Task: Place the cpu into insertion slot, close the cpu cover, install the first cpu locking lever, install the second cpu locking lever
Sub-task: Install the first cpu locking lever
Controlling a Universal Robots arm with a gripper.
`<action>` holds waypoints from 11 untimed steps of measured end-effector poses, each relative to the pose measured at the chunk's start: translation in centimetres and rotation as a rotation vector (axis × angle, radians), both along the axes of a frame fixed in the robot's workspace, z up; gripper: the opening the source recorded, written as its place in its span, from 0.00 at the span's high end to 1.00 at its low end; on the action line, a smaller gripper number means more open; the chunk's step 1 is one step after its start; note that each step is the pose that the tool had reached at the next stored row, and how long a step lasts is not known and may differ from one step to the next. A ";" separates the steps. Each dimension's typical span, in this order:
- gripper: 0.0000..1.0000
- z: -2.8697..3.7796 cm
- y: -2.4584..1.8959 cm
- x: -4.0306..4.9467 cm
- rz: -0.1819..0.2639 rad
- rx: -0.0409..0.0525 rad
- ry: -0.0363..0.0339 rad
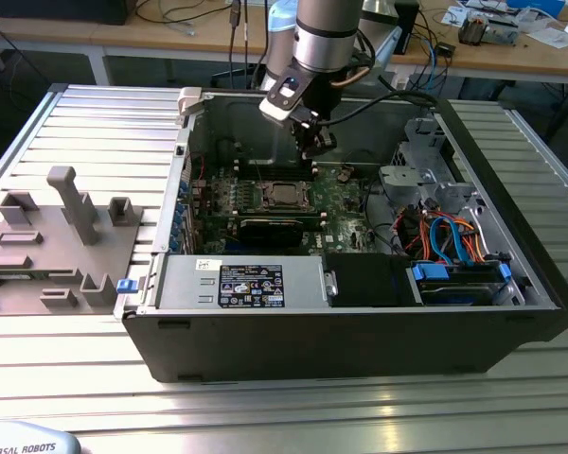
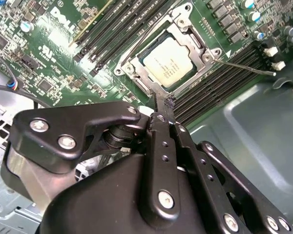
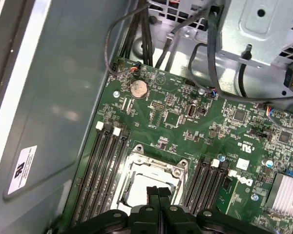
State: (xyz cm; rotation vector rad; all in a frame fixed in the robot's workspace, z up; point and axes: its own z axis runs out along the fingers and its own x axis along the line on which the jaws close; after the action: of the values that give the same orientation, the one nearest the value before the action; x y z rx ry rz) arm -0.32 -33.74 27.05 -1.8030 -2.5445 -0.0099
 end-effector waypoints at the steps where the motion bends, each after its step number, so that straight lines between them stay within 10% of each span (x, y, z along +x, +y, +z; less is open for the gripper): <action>1: 0.89 0.00 0.00 0.00 0.011 0.0000 0.0000; 11: 0.89 0.00 0.00 0.00 0.101 0.0000 0.0000</action>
State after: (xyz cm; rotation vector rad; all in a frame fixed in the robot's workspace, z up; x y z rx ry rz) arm -0.32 -33.74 27.05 -1.6725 -2.6318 -0.0080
